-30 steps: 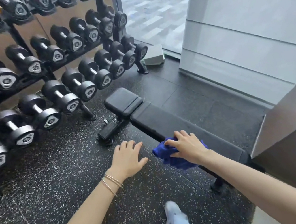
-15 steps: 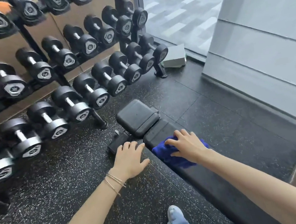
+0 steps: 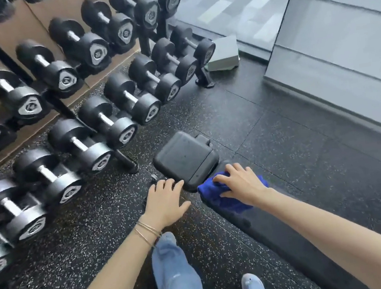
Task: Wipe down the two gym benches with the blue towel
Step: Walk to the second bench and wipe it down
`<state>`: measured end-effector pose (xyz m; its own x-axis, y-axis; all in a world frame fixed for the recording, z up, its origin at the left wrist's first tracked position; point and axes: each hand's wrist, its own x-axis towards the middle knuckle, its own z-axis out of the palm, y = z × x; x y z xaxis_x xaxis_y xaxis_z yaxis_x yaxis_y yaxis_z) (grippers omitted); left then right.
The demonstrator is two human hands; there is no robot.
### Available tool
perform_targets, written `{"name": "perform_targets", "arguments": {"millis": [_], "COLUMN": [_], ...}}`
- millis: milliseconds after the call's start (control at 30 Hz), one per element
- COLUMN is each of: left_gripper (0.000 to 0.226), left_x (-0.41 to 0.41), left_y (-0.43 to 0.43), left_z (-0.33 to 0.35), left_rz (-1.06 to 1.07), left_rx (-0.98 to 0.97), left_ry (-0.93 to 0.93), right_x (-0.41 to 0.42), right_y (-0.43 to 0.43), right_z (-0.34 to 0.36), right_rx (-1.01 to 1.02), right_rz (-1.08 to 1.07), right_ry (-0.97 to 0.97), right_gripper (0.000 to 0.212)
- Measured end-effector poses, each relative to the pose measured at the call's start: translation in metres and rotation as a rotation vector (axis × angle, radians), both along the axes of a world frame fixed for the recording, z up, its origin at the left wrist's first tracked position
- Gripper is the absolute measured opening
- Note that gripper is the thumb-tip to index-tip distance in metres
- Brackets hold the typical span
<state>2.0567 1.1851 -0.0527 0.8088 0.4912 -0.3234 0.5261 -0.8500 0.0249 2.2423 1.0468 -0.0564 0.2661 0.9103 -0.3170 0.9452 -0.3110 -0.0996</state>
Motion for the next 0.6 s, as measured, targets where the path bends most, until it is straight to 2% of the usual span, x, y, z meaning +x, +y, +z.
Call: {"name": "perform_targets", "arguments": {"millis": [100,333,467,600], "left_gripper": [0.079,0.067,0.068,0.069], "left_x": [0.003,0.021,0.044,0.063], "left_y": [0.052,0.175,0.221,0.251], "left_z": [-0.013,-0.053,-0.105,-0.179], "left_rz": [-0.071,-0.221,-0.225,-0.229], "left_rx": [-0.047,-0.057,-0.073,-0.084], "left_ry": [0.009,0.041,0.038,0.048], "right_x": [-0.005,-0.015,0.000,0.024], "right_y": [0.043,0.151,0.201,0.245], "right_z": [-0.021,-0.058,-0.103,-0.180], "right_rx": [-0.019,-0.004,0.014,0.072], "right_rz": [-0.091,-0.280,-0.355,-0.407], "right_ry": [0.002,0.070,0.069,0.020], "right_gripper": [0.042,0.043,0.043,0.042]}}
